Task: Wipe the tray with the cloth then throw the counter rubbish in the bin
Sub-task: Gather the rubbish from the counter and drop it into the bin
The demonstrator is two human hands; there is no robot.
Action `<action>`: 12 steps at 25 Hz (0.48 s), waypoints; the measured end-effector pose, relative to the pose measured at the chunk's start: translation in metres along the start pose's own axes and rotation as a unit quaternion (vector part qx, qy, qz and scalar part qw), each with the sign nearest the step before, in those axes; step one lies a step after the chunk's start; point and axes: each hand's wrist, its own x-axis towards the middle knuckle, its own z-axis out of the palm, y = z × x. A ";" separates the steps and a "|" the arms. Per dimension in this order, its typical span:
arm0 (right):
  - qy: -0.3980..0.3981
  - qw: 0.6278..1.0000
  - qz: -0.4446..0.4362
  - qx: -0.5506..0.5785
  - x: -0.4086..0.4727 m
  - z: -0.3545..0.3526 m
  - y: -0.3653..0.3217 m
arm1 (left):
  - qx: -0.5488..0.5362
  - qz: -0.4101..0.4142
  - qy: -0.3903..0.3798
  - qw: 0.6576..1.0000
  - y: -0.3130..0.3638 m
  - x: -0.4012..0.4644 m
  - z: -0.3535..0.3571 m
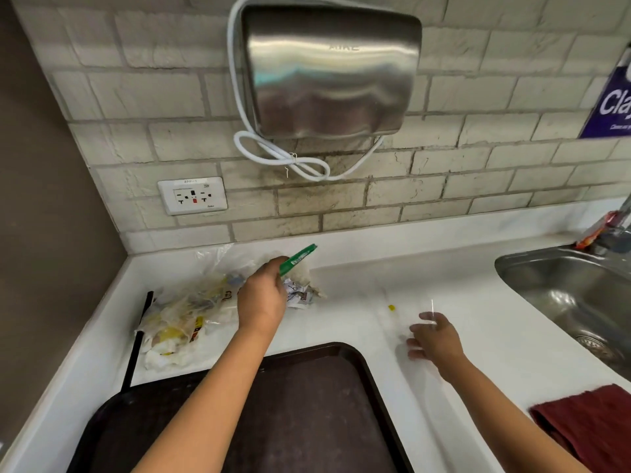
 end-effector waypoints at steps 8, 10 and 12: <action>0.022 0.993 -0.118 0.004 -0.076 -0.076 -0.006 | -0.275 -0.059 -0.103 0.954 0.117 -0.062 0.027; 0.053 0.988 -0.143 -0.013 -0.090 -0.093 -0.002 | -0.324 -0.074 -0.131 0.934 0.135 -0.085 0.030; 0.049 0.983 -0.172 -0.040 -0.102 -0.115 0.004 | -0.346 -0.075 -0.133 0.926 0.152 -0.114 0.031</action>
